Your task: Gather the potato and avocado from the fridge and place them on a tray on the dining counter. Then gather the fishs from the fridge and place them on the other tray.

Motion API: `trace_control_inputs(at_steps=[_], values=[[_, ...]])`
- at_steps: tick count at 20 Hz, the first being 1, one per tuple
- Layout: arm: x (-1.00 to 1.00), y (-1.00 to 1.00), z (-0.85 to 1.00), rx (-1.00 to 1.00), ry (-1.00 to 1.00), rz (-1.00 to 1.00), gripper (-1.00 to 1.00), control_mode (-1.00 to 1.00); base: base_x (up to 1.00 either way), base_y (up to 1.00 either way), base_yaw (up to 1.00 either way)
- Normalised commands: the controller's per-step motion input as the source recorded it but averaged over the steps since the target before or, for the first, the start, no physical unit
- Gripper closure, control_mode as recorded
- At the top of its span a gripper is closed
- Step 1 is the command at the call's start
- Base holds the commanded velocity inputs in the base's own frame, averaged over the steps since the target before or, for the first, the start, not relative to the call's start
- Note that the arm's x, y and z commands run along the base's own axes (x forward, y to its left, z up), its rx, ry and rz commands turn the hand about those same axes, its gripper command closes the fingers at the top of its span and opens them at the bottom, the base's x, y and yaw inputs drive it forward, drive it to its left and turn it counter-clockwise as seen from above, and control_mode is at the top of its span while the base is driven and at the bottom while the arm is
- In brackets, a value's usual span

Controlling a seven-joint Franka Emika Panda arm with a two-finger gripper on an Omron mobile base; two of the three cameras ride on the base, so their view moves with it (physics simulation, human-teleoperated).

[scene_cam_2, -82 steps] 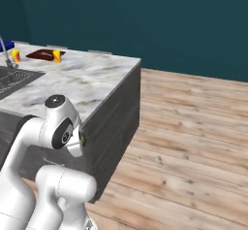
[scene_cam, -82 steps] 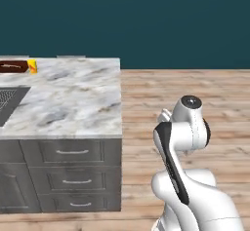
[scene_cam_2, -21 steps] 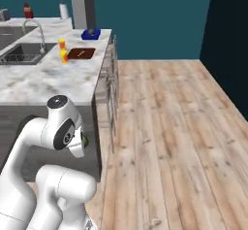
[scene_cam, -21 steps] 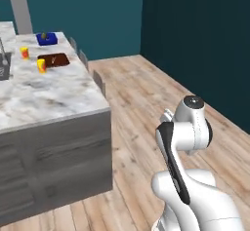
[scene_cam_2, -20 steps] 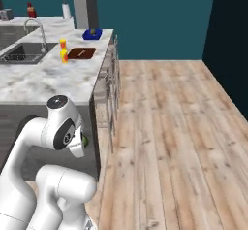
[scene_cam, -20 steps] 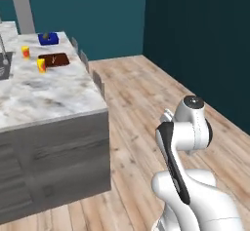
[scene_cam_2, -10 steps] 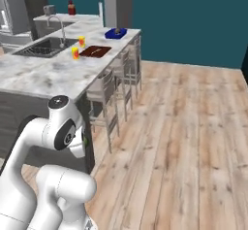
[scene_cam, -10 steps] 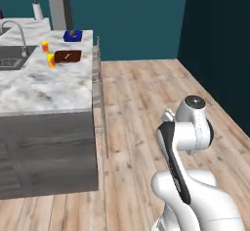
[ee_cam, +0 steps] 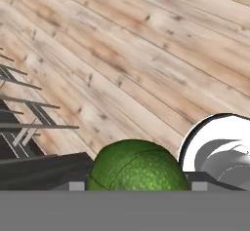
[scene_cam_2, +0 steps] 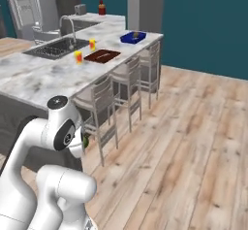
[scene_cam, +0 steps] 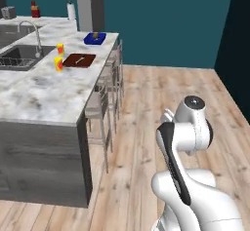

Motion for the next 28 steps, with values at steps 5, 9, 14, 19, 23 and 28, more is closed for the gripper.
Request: trace_control_inputs(at_steps=[5, 9, 14, 19, 23, 28], values=[[0.0, 0.0, 0.0, 0.0, 0.0, 0.0, 1.0, 1.0, 0.95, -0.96, 0.34], [0.0, 0.0, 0.0, 0.0, 0.0, 0.0, 1.0, 1.0, 0.93, -0.99, 0.33], [0.0, 0.0, 0.0, 0.0, 0.0, 0.0, 1.0, 1.0, 0.91, -1.0, 0.32], [0.0, 0.0, 0.0, 0.0, 0.0, 0.0, 1.0, 1.0, 0.83, -1.0, 0.31], [0.0, 0.0, 0.0, 0.0, 0.0, 0.0, 1.0, 1.0, 0.81, -1.0, 0.3], [0.0, 0.0, 0.0, 0.0, 0.0, 0.0, 1.0, 1.0, 0.82, -1.0, 0.3]])
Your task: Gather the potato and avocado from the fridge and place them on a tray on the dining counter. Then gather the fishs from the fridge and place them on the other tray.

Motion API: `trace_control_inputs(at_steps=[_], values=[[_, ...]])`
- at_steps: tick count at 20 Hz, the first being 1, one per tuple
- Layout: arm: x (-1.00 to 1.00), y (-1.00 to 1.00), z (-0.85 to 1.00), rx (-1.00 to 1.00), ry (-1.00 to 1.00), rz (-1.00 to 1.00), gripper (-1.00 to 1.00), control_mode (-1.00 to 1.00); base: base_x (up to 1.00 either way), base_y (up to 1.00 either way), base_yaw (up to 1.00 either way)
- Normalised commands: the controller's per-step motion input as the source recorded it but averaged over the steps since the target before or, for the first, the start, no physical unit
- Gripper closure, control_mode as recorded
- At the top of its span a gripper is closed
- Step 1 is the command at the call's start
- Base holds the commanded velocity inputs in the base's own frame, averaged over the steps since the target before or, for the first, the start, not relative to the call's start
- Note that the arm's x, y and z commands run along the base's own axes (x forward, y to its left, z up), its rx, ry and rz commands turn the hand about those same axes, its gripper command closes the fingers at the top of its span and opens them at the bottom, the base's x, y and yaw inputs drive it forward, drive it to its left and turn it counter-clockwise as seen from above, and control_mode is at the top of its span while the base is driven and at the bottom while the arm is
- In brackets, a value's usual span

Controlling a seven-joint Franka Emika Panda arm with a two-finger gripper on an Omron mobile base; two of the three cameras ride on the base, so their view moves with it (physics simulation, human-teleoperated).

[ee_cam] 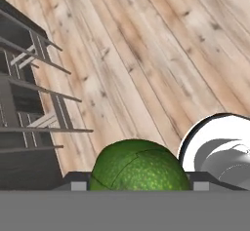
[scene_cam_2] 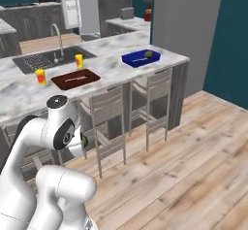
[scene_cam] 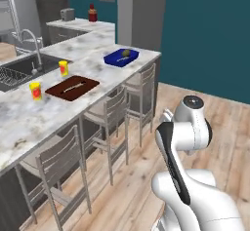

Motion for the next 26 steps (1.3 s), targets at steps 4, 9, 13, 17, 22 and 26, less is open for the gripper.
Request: trace_control_inputs(at_steps=[4, 9, 13, 17, 22, 26], values=[[0.0, 0.0, 0.0, 0.0, 0.0, 0.0, 1.0, 1.0, 0.81, -1.0, 0.31], [0.0, 0.0, 0.0, 0.0, 0.0, 0.0, 1.0, 1.0, 0.8, -1.0, 0.32], [0.0, 0.0, 0.0, 0.0, 0.0, 0.0, 1.0, 1.0, 0.74, -1.0, 0.32], [0.0, 0.0, 0.0, 0.0, 0.0, 0.0, 1.0, 1.0, 0.73, -1.0, 0.31], [0.0, 0.0, 0.0, 0.0, 0.0, 0.0, 1.0, 1.0, 0.72, -1.0, 0.29], [0.0, 0.0, 0.0, 0.0, 0.0, 0.0, 1.0, 1.0, 0.72, -1.0, 0.27]])
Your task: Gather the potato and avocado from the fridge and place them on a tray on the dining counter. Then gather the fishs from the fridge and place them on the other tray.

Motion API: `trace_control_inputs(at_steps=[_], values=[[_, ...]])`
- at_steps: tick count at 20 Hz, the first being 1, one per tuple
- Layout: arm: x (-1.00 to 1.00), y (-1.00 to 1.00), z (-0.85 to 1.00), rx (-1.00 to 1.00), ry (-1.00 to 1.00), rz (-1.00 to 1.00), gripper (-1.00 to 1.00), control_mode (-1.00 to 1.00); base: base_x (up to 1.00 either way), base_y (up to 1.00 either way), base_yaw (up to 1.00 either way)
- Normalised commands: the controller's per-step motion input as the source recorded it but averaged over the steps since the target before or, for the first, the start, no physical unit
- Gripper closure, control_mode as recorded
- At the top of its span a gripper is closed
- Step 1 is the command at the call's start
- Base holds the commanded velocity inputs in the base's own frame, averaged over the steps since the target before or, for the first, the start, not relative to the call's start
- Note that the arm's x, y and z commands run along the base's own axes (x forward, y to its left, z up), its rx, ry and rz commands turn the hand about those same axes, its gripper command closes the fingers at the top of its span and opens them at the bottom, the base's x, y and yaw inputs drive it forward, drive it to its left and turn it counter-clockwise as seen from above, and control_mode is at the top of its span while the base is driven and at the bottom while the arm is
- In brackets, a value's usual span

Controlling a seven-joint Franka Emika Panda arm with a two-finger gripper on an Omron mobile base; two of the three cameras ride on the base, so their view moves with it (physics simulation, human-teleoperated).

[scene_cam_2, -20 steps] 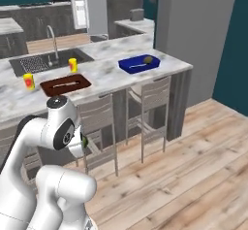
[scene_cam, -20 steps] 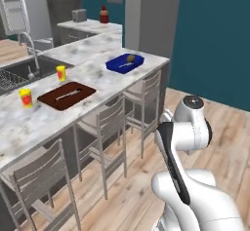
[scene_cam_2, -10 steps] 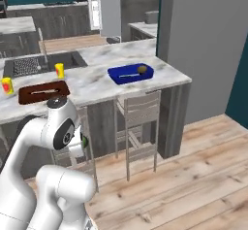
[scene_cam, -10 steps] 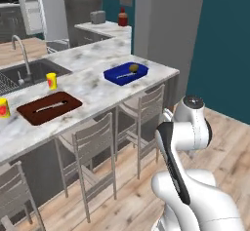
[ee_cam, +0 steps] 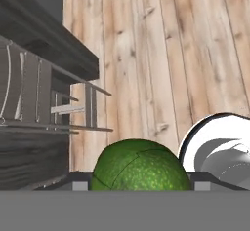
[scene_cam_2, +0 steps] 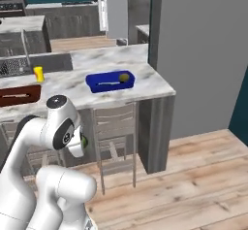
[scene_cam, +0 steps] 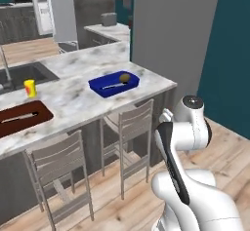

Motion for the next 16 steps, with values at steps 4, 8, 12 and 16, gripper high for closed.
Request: trace_control_inputs(at_steps=[4, 8, 12, 16], values=[[0.0, 0.0, 0.0, 0.0, 0.0, 0.0, 1.0, 1.0, 0.79, -1.0, 0.29], [0.0, 0.0, 0.0, 0.0, 0.0, 0.0, 1.0, 1.0, 0.79, -0.98, 0.28], [0.0, 0.0, 0.0, 0.0, 0.0, 0.0, 1.0, 1.0, 0.84, -0.83, 0.22], [0.0, 0.0, 0.0, 0.0, 0.0, 0.0, 1.0, 1.0, 0.82, -0.77, 0.22]])
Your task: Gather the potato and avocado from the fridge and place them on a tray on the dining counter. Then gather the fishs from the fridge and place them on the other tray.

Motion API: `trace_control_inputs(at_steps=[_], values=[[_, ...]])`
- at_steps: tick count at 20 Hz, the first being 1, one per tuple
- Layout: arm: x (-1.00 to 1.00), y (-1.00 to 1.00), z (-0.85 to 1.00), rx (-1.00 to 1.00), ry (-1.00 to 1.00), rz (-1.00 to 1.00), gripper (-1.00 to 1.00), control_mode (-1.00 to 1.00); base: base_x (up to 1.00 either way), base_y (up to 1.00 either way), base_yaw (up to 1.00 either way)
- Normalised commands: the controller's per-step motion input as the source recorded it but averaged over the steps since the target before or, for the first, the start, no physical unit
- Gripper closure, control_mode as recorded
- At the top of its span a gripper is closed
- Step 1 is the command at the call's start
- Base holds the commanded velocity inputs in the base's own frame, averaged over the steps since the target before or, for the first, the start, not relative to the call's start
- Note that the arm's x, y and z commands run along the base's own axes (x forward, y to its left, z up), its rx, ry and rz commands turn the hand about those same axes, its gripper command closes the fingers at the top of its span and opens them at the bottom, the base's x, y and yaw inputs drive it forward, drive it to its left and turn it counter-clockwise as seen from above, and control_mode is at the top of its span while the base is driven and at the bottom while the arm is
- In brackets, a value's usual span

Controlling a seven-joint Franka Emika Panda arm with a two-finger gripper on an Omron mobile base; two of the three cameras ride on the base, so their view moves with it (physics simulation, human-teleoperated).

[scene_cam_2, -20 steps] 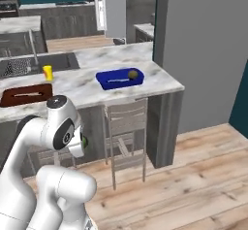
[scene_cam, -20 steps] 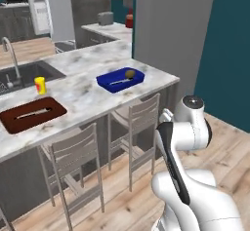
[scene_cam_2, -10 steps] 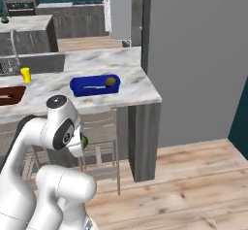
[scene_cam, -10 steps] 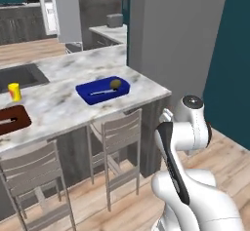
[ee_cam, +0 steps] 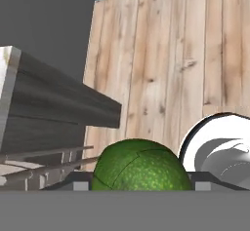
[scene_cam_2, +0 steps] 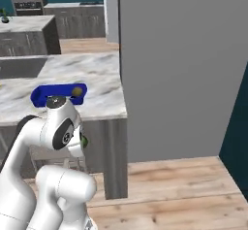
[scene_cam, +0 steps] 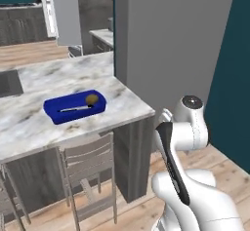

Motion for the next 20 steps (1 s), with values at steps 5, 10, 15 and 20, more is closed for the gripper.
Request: trace_control_inputs(at_steps=[5, 10, 15, 20], values=[[0.0, 0.0, 0.0, 0.0, 0.0, 0.0, 1.0, 1.0, 0.8, -0.54, 0.19], [0.0, 0.0, 0.0, 0.0, 0.0, 0.0, 1.0, 1.0, 0.53, -0.19, 0.17], [0.0, 0.0, 0.0, 0.0, 0.0, 0.0, 1.0, 1.0, 0.31, -0.02, 0.18], [0.0, 0.0, 0.0, 0.0, 0.0, 0.0, 1.0, 1.0, 0.19, -0.32, 0.24]])
